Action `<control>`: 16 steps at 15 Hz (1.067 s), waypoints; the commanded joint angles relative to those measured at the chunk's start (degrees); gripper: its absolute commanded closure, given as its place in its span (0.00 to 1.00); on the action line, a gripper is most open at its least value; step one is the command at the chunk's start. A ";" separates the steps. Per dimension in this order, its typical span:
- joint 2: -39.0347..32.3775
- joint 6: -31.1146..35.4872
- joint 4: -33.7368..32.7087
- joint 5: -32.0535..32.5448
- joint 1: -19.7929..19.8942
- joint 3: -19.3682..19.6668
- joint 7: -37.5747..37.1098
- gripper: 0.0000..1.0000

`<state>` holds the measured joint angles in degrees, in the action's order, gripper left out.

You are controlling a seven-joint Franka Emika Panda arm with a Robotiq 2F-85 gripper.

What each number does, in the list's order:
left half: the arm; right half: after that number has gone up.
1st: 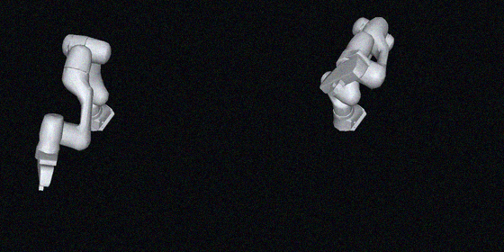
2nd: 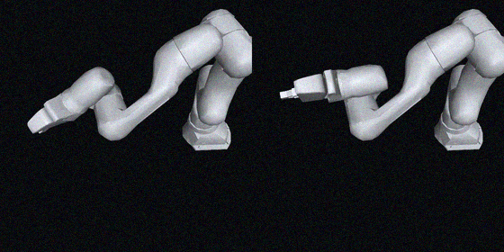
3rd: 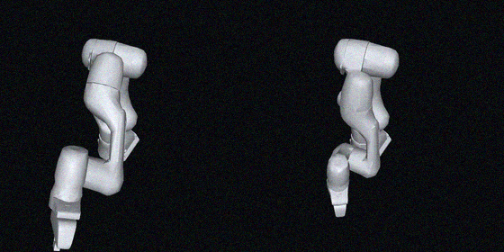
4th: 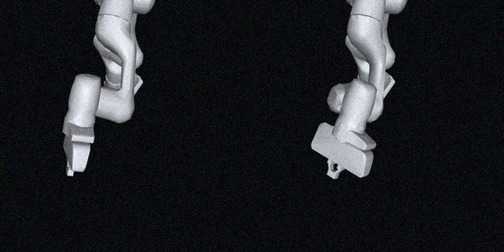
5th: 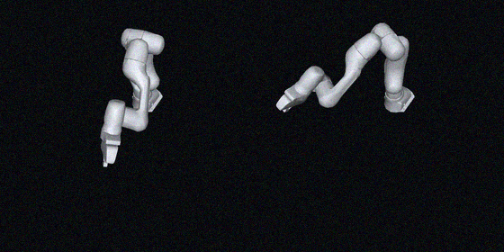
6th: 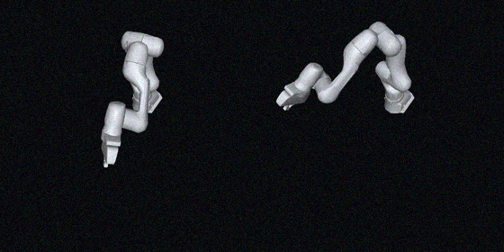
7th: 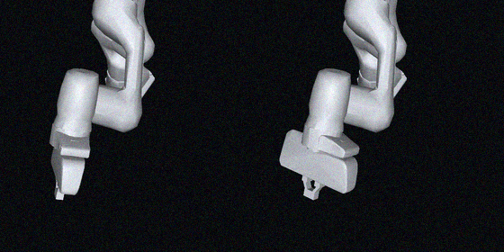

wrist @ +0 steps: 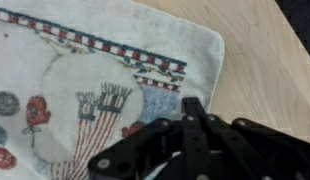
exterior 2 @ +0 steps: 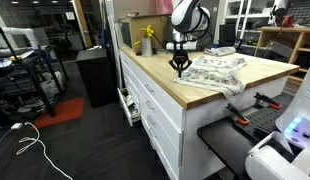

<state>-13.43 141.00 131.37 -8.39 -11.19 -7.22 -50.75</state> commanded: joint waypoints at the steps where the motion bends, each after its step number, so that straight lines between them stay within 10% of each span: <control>1: -3.53 2.41 -4.10 0.09 -1.26 0.29 -0.78 1.00; 16: -13.65 2.48 -19.21 0.37 -3.53 3.18 -2.75 1.00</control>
<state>-24.60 143.81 115.46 -7.84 -13.55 -4.60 -51.82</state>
